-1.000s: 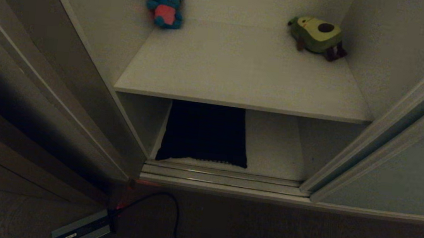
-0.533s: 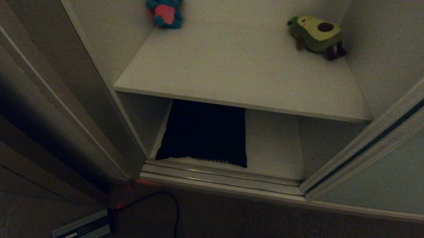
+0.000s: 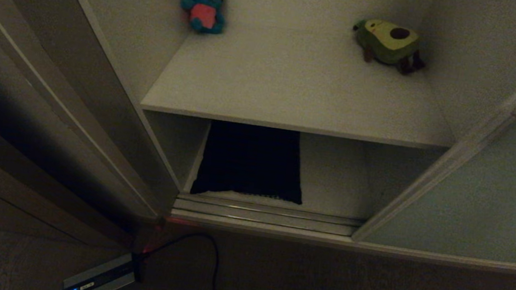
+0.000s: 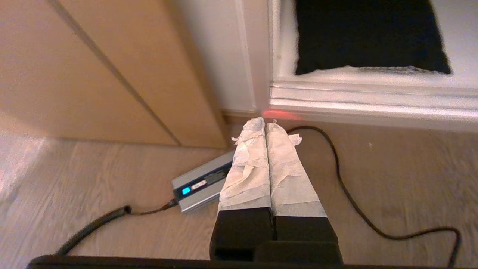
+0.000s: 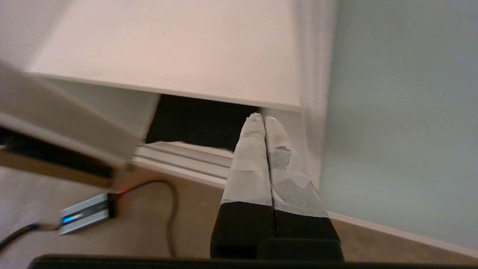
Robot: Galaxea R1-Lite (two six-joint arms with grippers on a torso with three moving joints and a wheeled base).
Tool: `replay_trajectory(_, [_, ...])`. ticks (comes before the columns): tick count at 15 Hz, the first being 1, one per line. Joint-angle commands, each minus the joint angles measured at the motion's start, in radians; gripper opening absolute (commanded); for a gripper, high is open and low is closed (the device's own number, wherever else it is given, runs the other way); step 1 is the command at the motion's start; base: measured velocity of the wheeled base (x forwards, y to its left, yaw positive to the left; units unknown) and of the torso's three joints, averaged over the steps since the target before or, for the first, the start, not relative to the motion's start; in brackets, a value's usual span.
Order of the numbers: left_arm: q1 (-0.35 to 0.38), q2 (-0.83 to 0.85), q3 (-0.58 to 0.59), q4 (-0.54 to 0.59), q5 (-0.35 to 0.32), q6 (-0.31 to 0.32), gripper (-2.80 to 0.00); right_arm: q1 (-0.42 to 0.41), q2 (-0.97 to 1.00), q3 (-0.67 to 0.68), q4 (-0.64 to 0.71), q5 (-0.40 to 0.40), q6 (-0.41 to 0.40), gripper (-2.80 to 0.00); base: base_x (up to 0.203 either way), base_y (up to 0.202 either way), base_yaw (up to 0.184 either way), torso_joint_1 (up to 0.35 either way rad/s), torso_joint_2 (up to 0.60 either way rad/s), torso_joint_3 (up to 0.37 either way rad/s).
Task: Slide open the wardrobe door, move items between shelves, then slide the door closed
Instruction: Close the door
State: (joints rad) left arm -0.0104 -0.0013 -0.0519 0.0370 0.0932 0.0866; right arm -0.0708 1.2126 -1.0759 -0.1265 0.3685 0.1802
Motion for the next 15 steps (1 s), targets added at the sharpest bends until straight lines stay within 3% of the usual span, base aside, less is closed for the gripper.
replay_trajectory(1, [0.001,0.001,0.0,0.0,0.0,0.001,-2.8,0.103,-0.054,0.008,0.007,-0.019,0.0,-2.8,0.0,0.0,0.0,0.0,0.0,0.0])
replay_trajectory(4, [0.001,0.001,0.0,0.0,0.0,0.001,-2.8,0.254,-0.147,0.043,0.027,-0.034,-0.008,-2.8,0.0,0.0,0.0,0.0,0.0,0.0])
replay_trajectory(6, [0.001,0.001,0.0,0.0,0.0,0.001,-2.8,0.297,-0.225,0.105,0.037,-0.03,-0.029,-2.8,0.0,0.0,0.0,0.0,0.0,0.0])
replay_trajectory(11, [0.001,0.001,0.0,0.0,0.0,0.001,-2.8,0.33,-0.357,0.249,0.04,-0.036,-0.091,-2.8,0.0,0.0,0.0,0.0,0.0,0.0])
replay_trajectory(15, [0.001,0.001,0.0,0.0,0.0,0.001,-2.8,0.33,-0.384,0.29,0.041,-0.031,-0.124,-2.8,0.0,0.0,0.0,0.0,0.0,0.0])
